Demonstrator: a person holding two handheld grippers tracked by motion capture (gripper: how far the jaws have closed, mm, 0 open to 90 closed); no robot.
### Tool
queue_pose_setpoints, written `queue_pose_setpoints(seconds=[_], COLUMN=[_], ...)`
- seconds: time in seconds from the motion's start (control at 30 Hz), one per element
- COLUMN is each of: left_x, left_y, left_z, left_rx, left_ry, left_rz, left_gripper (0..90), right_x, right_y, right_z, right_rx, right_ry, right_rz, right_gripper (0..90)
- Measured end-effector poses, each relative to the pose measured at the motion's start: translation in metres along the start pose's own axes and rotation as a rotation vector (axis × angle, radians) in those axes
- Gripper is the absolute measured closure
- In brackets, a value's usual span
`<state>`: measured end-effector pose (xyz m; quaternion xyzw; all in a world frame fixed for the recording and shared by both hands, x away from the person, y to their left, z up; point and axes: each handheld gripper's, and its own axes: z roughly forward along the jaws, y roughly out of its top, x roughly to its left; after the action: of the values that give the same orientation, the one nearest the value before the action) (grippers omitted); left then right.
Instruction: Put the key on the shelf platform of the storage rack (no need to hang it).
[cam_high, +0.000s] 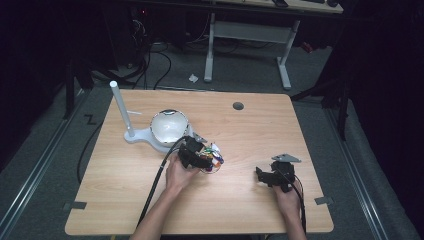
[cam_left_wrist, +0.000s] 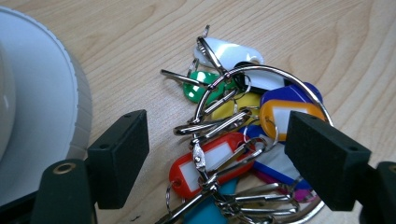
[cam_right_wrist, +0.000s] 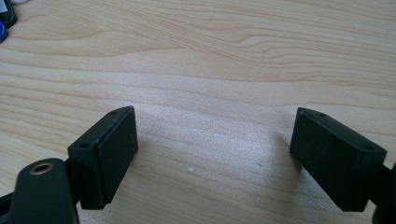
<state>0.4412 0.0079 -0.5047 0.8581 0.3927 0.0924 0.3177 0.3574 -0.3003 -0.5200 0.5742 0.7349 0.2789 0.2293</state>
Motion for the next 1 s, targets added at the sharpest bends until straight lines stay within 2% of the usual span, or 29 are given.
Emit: queue_pose_setpoints(seconds=[0.23, 0.37, 0.57, 0.8, 0.87, 1.0], left_x=[0.0049, 0.0067, 0.0069, 0.0052, 0.0045, 0.0051], left_y=[-0.0039, -0.0041, -0.0038, -0.0034, -0.0035, -0.0035], left_z=[0.0072, 0.0076, 0.0074, 0.0053, 0.0047, 0.0044], left_rx=[-0.004, -0.012, -0.027, -0.030, -0.029, -0.026], left_ry=[-0.009, -0.018, -0.039, -0.019, -0.016, -0.022], left_rz=[-0.027, -0.037, -0.036, -0.011, -0.001, -0.008], left_gripper=[26.6, 33.1, 46.8, 57.2, 62.6, 63.5], right_x=[0.0000, 0.0000, 0.0000, 0.0000, 0.0001, 0.0000], right_y=[0.0000, 0.0000, 0.0000, 0.0000, 0.0000, 0.0000], right_z=[0.0000, 0.0000, 0.0000, 0.0000, 0.0000, 0.0000], right_rx=[0.000, 0.000, 0.000, 0.000, 0.000, 0.000], right_ry=[0.000, 0.000, 0.000, 0.000, 0.000, 0.000], right_rz=[0.000, 0.000, 0.000, 0.000, 0.001, 0.000], right_gripper=[15.2, 15.2, 15.2, 15.2, 15.2, 15.2])
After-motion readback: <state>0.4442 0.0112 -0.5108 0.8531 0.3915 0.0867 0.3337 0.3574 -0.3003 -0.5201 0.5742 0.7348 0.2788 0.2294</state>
